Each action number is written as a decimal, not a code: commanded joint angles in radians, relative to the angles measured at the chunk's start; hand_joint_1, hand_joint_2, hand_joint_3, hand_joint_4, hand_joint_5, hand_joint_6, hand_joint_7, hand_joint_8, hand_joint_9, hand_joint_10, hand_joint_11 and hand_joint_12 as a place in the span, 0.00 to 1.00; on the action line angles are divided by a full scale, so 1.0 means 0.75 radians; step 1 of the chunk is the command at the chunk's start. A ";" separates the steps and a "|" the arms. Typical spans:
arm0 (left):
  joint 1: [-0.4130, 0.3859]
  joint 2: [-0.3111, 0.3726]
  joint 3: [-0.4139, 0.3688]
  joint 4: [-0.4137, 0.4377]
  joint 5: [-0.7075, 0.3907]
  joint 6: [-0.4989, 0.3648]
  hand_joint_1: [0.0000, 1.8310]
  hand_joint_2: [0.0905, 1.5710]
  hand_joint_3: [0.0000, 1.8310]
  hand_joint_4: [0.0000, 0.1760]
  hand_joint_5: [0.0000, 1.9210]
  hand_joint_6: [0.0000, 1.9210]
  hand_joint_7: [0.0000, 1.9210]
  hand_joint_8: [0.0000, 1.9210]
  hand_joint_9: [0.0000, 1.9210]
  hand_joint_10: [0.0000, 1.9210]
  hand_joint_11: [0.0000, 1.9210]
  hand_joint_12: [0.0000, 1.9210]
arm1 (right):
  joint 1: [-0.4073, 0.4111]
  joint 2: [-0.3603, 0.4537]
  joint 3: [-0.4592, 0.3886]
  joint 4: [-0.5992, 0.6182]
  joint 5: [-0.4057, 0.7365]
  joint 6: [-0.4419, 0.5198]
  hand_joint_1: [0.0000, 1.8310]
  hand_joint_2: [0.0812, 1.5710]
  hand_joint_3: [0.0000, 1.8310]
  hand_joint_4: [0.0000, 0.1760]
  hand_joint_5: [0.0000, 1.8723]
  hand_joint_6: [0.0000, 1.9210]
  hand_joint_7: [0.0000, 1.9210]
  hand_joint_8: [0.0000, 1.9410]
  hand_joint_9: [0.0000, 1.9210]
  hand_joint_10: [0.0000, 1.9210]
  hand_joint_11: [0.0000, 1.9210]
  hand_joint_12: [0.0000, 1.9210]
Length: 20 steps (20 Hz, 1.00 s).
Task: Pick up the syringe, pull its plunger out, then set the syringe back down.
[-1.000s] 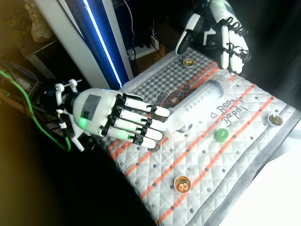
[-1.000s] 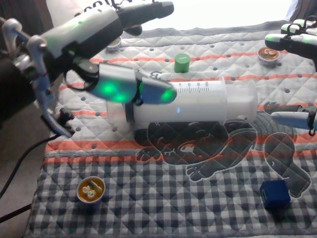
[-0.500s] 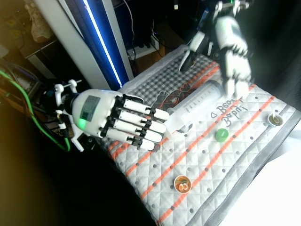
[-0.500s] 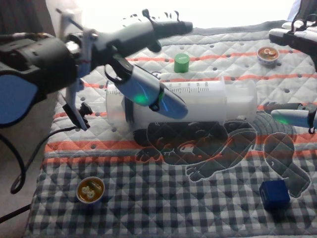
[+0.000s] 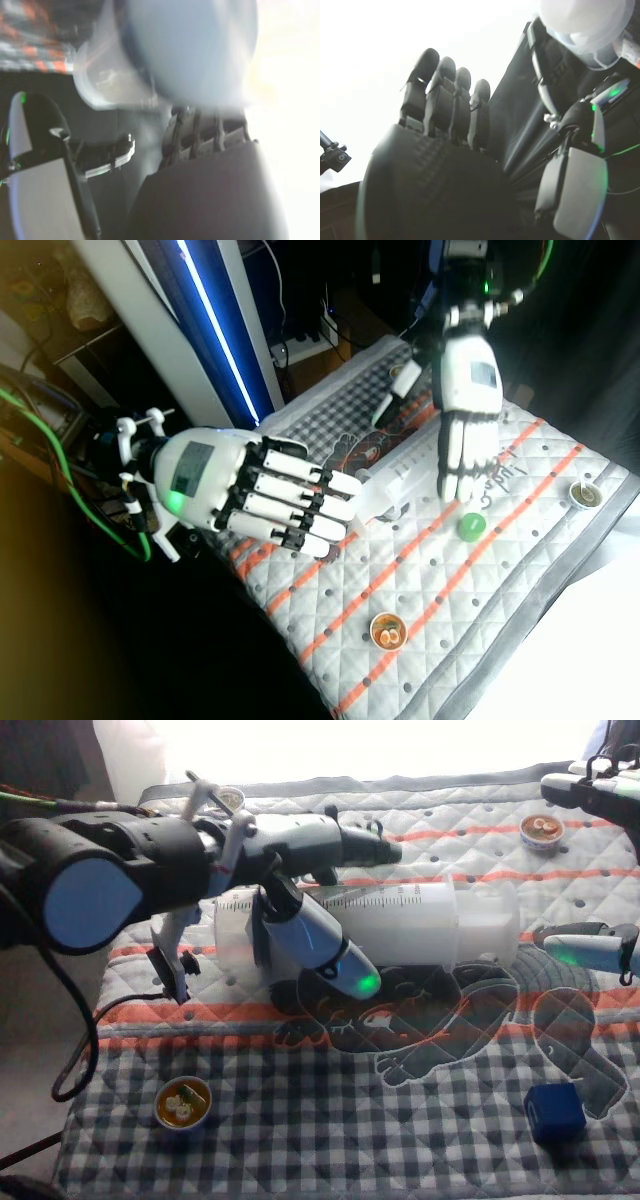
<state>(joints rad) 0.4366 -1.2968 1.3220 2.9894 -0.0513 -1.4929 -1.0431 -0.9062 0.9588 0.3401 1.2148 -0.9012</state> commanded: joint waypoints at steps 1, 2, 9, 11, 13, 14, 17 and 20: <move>-0.009 -0.013 0.013 0.030 0.087 0.011 0.51 0.47 0.00 0.02 0.13 0.00 0.10 0.01 0.07 0.01 0.00 0.60 | 0.019 0.001 0.007 -0.014 0.165 0.004 0.45 0.55 0.00 0.23 0.23 0.00 0.20 0.00 0.19 0.01 0.00 0.46; -0.008 -0.031 0.031 0.030 0.060 0.031 0.50 0.48 0.00 0.00 0.17 0.01 0.14 0.01 0.11 0.02 0.00 0.69 | 0.019 0.001 0.007 -0.015 0.166 0.004 0.46 0.55 0.00 0.23 0.24 0.01 0.20 0.00 0.19 0.01 0.00 0.46; 0.002 -0.060 0.072 0.030 0.054 0.058 0.73 0.71 0.01 0.00 0.46 0.54 0.49 0.54 0.46 0.63 0.35 0.83 | 0.020 0.001 0.008 -0.015 0.171 0.013 0.47 0.59 0.01 0.24 0.29 0.01 0.23 0.01 0.20 0.00 0.00 0.41; 0.000 -0.052 0.079 -0.027 0.129 0.058 0.74 0.74 0.00 0.00 0.40 0.64 0.45 0.59 0.41 0.76 0.31 0.87 | 0.018 0.001 0.008 -0.015 0.173 0.019 0.48 0.60 0.00 0.24 0.30 0.01 0.24 0.00 0.19 0.00 0.00 0.41; -0.009 -0.019 0.067 -0.109 0.222 0.058 0.74 0.75 0.00 0.00 0.39 0.64 0.44 0.62 0.40 0.77 0.31 0.84 | 0.016 0.001 0.007 -0.015 0.176 0.022 0.47 0.61 0.00 0.18 0.31 0.01 0.24 0.00 0.20 0.00 0.00 0.43; -0.015 0.005 0.052 -0.147 0.280 0.059 0.74 0.75 0.00 0.00 0.38 0.63 0.44 0.62 0.41 0.77 0.32 0.84 | 0.014 0.001 0.007 -0.015 0.177 0.023 0.47 0.61 0.00 0.17 0.31 0.01 0.25 0.00 0.20 0.00 0.00 0.44; -0.036 0.056 0.027 -0.215 0.387 0.060 0.74 0.75 0.00 0.00 0.39 0.67 0.41 0.63 0.40 0.75 0.31 0.79 | 0.012 0.000 0.007 -0.015 0.177 0.024 0.46 0.61 0.00 0.17 0.30 0.00 0.24 0.00 0.20 0.00 0.00 0.43; -0.047 0.126 -0.042 -0.242 0.512 0.060 0.73 0.77 0.00 0.00 0.36 0.71 0.38 0.67 0.38 0.79 0.30 0.81 | 0.010 -0.001 0.006 -0.015 0.178 0.025 0.46 0.61 0.00 0.02 0.28 0.00 0.23 0.00 0.18 0.00 0.00 0.39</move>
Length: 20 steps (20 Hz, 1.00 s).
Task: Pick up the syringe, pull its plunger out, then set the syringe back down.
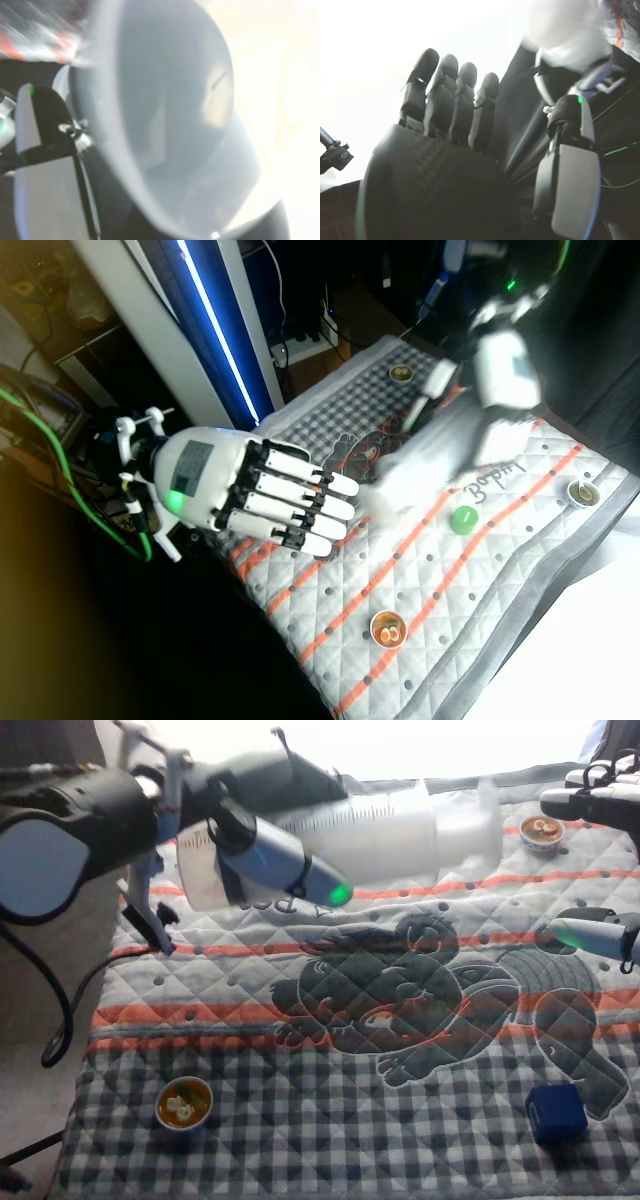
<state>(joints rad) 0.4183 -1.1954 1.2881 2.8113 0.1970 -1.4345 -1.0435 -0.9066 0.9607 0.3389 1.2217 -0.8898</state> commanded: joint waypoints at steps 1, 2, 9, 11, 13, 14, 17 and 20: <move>-0.023 0.019 -0.030 -0.001 0.222 -0.017 0.73 0.78 0.00 0.00 0.36 0.73 0.37 0.70 0.35 0.81 0.24 0.84 | 0.010 -0.001 0.003 -0.013 0.170 0.011 0.47 0.60 0.00 0.06 0.27 0.00 0.22 0.00 0.18 0.00 0.00 0.39; -0.019 0.059 -0.082 0.012 0.278 -0.017 0.72 0.79 0.00 0.00 0.35 0.73 0.37 0.73 0.34 0.83 0.22 0.88 | 0.010 -0.001 0.002 -0.013 0.174 0.012 0.48 0.60 0.00 0.04 0.25 0.00 0.21 0.00 0.18 0.00 0.00 0.39; 0.041 0.200 -0.289 0.108 0.465 -0.016 0.73 0.79 0.00 0.00 0.35 0.65 0.38 0.75 0.34 0.88 0.23 1.00 | 0.011 -0.001 -0.008 -0.060 0.281 0.080 0.33 0.52 0.00 0.66 0.01 0.00 0.00 0.00 0.00 0.00 0.00 0.14; 0.062 0.235 -0.346 0.143 0.504 -0.016 0.64 0.77 0.00 0.00 0.43 0.62 0.37 0.77 0.31 0.77 0.20 0.98 | 0.010 -0.005 -0.004 -0.100 0.343 0.177 0.33 0.48 0.00 0.42 0.00 0.00 0.00 0.00 0.00 0.00 0.00 0.10; 0.086 0.264 -0.391 0.159 0.544 -0.016 0.64 0.76 0.00 0.00 0.44 0.63 0.38 0.74 0.30 0.71 0.13 0.97 | 0.010 -0.014 -0.004 -0.115 0.375 0.218 0.38 0.53 0.01 0.27 0.00 0.00 0.00 0.00 0.00 0.00 0.00 0.14; 0.101 0.277 -0.414 0.166 0.573 -0.016 0.63 0.77 0.00 0.01 0.42 0.65 0.38 0.74 0.29 0.70 0.11 0.98 | 0.010 -0.022 -0.004 -0.120 0.382 0.236 0.36 0.57 0.01 0.23 0.00 0.00 0.00 0.00 0.01 0.00 0.00 0.28; 0.124 0.291 -0.450 0.187 0.609 -0.026 0.64 0.76 0.00 0.00 0.43 0.62 0.40 0.73 0.31 0.73 0.16 0.99 | 0.010 -0.035 -0.004 -0.135 0.382 0.255 0.20 0.69 0.01 0.17 0.00 0.00 0.00 0.00 0.00 0.00 0.00 0.22; 0.129 0.292 -0.463 0.204 0.622 -0.041 0.64 0.76 0.00 0.09 0.42 0.65 0.41 0.70 0.30 0.70 0.13 0.99 | 0.015 -0.048 -0.004 -0.166 0.372 0.269 0.36 0.64 0.00 0.14 0.00 0.00 0.00 0.00 0.01 0.00 0.00 0.25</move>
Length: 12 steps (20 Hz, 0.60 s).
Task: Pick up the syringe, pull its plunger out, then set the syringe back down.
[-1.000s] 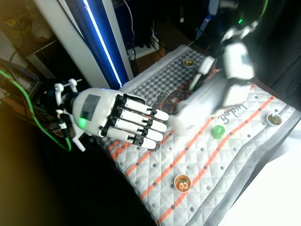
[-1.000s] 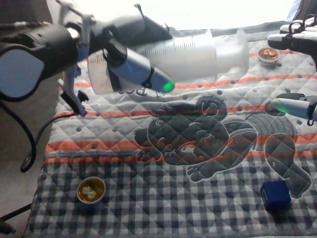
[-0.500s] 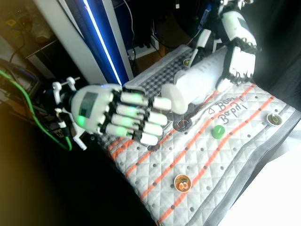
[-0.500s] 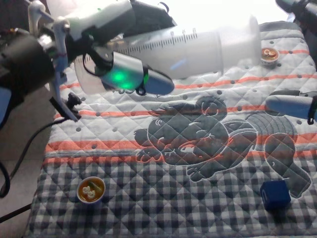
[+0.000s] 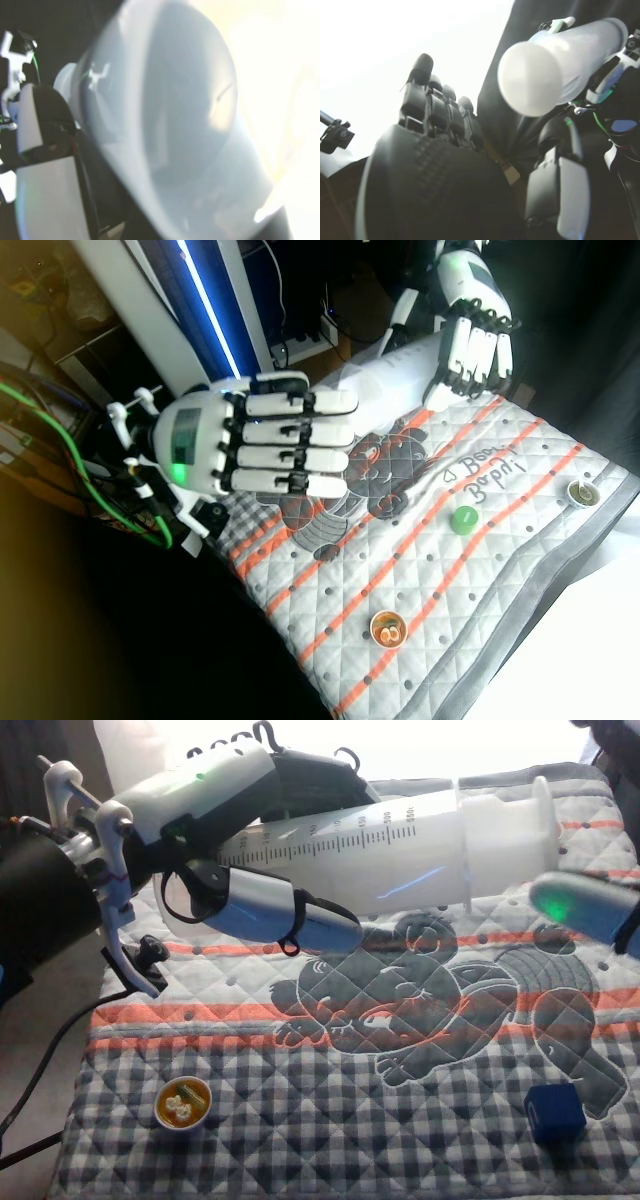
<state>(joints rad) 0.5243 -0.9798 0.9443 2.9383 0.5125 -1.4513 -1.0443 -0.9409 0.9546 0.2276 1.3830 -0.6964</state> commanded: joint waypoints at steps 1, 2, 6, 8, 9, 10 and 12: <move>-0.013 0.005 -0.008 0.037 0.203 -0.019 0.64 0.76 0.00 0.09 0.43 0.64 0.41 0.70 0.30 0.69 0.12 0.98 | 0.021 -0.006 0.004 -0.031 0.148 0.016 0.42 0.62 0.00 0.07 0.02 0.00 0.00 0.00 0.02 0.01 0.00 0.29; -0.013 0.005 -0.010 0.041 0.203 -0.020 0.64 0.76 0.00 0.06 0.42 0.65 0.39 0.72 0.29 0.70 0.12 0.99 | 0.026 -0.012 0.003 -0.046 0.136 0.022 0.46 0.59 0.00 0.04 0.03 0.01 0.01 0.00 0.03 0.01 0.00 0.33; -0.014 0.006 -0.019 0.048 0.213 -0.022 0.65 0.75 0.00 0.00 0.44 0.60 0.42 0.72 0.30 0.73 0.14 0.99 | 0.033 -0.027 0.004 -0.079 0.086 0.039 0.49 0.58 0.00 0.22 0.02 0.00 0.00 0.00 0.02 0.01 0.00 0.30; -0.014 0.007 -0.026 0.077 0.218 -0.047 0.73 0.75 0.00 0.00 0.41 0.63 0.44 0.65 0.36 0.78 0.21 0.94 | 0.051 -0.040 0.017 -0.091 0.047 0.039 0.48 0.57 0.00 0.23 0.03 0.00 0.00 0.00 0.04 0.01 0.00 0.34; -0.014 0.007 -0.028 0.080 0.218 -0.048 0.74 0.75 0.00 0.00 0.41 0.62 0.45 0.64 0.37 0.78 0.23 0.94 | 0.060 -0.044 0.022 -0.101 0.037 0.042 0.43 0.56 0.00 0.22 0.05 0.01 0.03 0.00 0.07 0.02 0.00 0.43; -0.014 0.007 -0.028 0.080 0.218 -0.048 0.74 0.74 0.00 0.00 0.41 0.62 0.46 0.63 0.37 0.77 0.23 0.93 | 0.068 -0.045 0.023 -0.111 0.030 0.042 0.45 0.57 0.00 0.24 0.09 0.01 0.04 0.01 0.10 0.03 0.00 0.48; -0.014 0.007 -0.029 0.080 0.218 -0.049 0.65 0.74 0.00 0.00 0.42 0.61 0.46 0.66 0.38 0.66 0.27 0.91 | 0.080 -0.048 0.027 -0.130 0.018 0.042 0.57 0.53 0.00 0.30 0.21 0.03 0.14 0.02 0.19 0.05 0.00 0.62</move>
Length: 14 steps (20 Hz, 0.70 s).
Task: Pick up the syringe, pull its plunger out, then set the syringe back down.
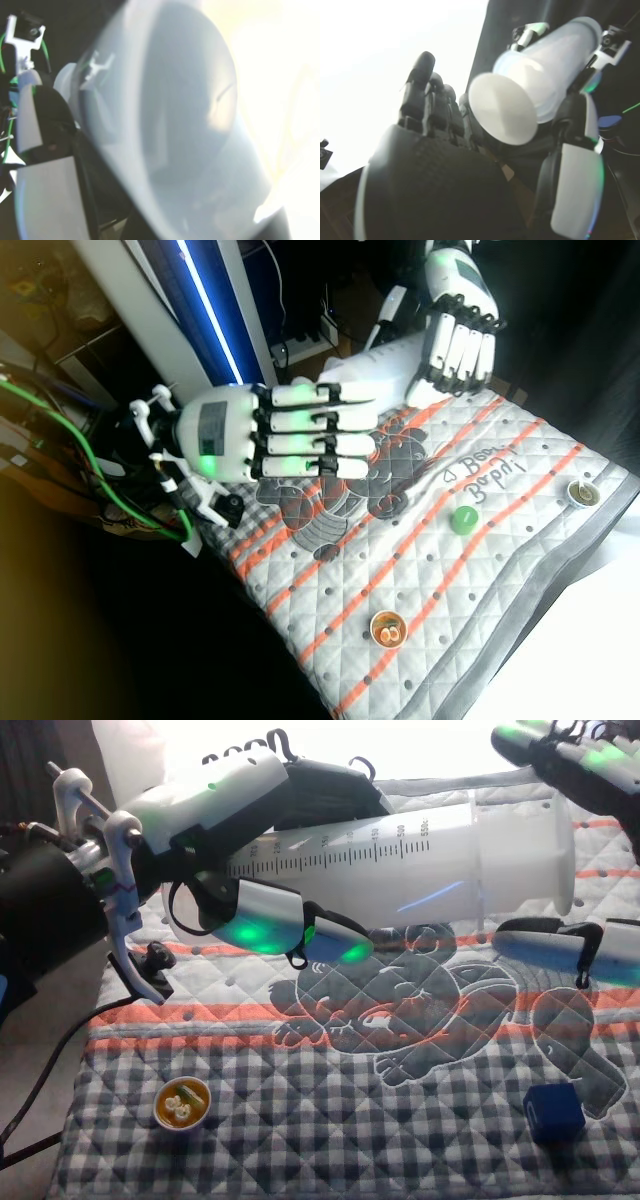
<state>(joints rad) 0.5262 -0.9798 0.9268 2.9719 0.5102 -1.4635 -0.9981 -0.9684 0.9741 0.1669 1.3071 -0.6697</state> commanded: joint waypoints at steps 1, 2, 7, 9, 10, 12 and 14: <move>-0.017 0.007 -0.006 0.036 0.221 -0.033 0.65 0.74 0.00 0.01 0.42 0.63 0.45 0.66 0.37 0.66 0.24 0.94 | 0.022 -0.013 0.003 -0.056 0.113 0.006 0.65 0.53 0.00 0.24 0.25 0.02 0.18 0.01 0.22 0.05 0.00 0.64; -0.017 0.007 -0.006 0.036 0.223 -0.033 0.64 0.75 0.00 0.08 0.43 0.64 0.43 0.67 0.34 0.64 0.18 0.96 | 0.028 -0.017 0.004 -0.065 0.102 0.005 0.69 0.54 0.00 0.10 0.30 0.02 0.20 0.01 0.25 0.06 0.02 0.68; -0.016 0.007 -0.007 0.036 0.233 -0.038 0.64 0.75 0.00 0.05 0.42 0.63 0.43 0.68 0.35 0.62 0.20 0.95 | 0.041 -0.026 0.004 -0.071 0.075 -0.016 0.75 0.72 0.00 0.00 0.51 0.46 0.44 0.66 0.39 0.76 0.36 0.88; -0.016 0.007 -0.007 0.035 0.234 -0.040 0.65 0.75 0.00 0.00 0.43 0.59 0.43 0.72 0.35 0.72 0.22 1.00 | 0.041 -0.026 0.007 -0.065 0.074 -0.016 0.75 0.73 0.00 0.00 0.56 0.32 0.43 0.71 0.39 0.83 0.39 1.00; -0.016 0.007 -0.007 0.033 0.234 -0.041 0.65 0.75 0.00 0.00 0.43 0.59 0.43 0.72 0.35 0.72 0.22 1.00 | 0.041 -0.026 0.009 -0.061 0.074 -0.016 0.75 0.73 0.00 0.00 0.56 0.32 0.43 0.71 0.39 0.83 0.39 1.00; -0.014 0.010 -0.007 0.029 0.235 -0.041 0.64 0.75 0.00 0.00 0.43 0.61 0.42 0.71 0.33 0.71 0.21 0.98 | 0.041 -0.025 0.013 -0.055 0.075 -0.016 0.75 0.71 0.00 0.00 0.61 0.26 0.45 0.66 0.41 0.81 0.41 0.99; -0.010 0.016 -0.006 0.018 0.236 -0.041 0.65 0.75 0.00 0.00 0.42 0.61 0.44 0.70 0.36 0.69 0.25 0.93 | 0.041 -0.024 0.014 -0.052 0.076 -0.016 0.75 0.73 0.00 0.00 0.52 0.47 0.42 0.67 0.39 0.79 0.39 0.95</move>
<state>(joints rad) 0.5335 -0.9733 0.9226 2.9726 0.4992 -1.4708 -0.9749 -0.9810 0.9813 0.1608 1.3071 -0.6624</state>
